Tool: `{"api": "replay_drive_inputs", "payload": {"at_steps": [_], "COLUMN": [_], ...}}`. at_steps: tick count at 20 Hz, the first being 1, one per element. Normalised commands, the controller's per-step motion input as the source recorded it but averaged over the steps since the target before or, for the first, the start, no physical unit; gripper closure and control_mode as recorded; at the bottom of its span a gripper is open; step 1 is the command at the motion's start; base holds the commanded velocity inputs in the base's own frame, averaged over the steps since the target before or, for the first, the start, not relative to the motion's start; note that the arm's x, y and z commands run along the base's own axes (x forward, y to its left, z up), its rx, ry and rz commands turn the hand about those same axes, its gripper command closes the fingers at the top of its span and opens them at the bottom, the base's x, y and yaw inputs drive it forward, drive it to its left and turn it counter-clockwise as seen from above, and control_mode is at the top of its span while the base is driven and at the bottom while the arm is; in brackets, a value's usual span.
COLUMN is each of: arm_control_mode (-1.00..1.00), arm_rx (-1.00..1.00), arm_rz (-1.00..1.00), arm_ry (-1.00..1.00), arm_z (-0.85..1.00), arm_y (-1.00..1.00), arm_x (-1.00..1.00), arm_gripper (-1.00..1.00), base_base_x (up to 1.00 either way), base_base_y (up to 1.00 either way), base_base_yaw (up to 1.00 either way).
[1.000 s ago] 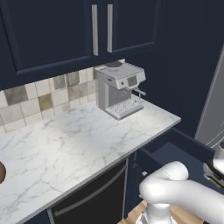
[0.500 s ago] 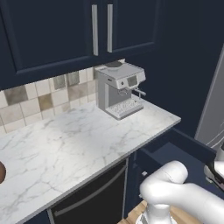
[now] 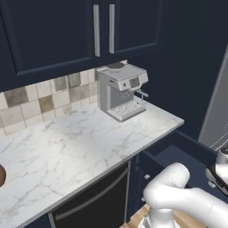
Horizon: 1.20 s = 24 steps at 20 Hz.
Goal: Restock the sink supplies by placing the sponge and soap dispenser on the counter and next to the sink. Make sure the soap dispenser is upright.
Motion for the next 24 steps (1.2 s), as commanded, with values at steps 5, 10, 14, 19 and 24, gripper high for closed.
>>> {"api": "replay_drive_inputs", "payload": {"at_steps": [5, 10, 14, 19, 24], "arm_control_mode": [-1.0, -1.0, -1.0, -1.0, -1.0], "arm_rx": [0.02, 0.04, 0.15, 0.14, 0.04], "arm_rz": [0.04, 0.03, 0.05, 0.07, 0.06], "arm_ry": [0.05, 0.01, 0.0, 0.0, 0.0], "arm_z": [-0.36, -0.33, -0.27, -0.35, -0.55], "arm_y": [-0.01, 0.0, 0.0, 0.0, 0.0], "arm_x": [0.0, -0.02, -0.32, -0.2, -0.1], "arm_gripper": [-1.0, -1.0, -1.0, -1.0, 1.0], "base_base_x": [0.0, 0.0, 0.0, 0.0, 0.0], "base_base_y": [0.0, 0.0, 0.0, 0.0, 0.0], "base_base_yaw": [0.0, 0.0, 0.0, 0.0, 0.0]}}
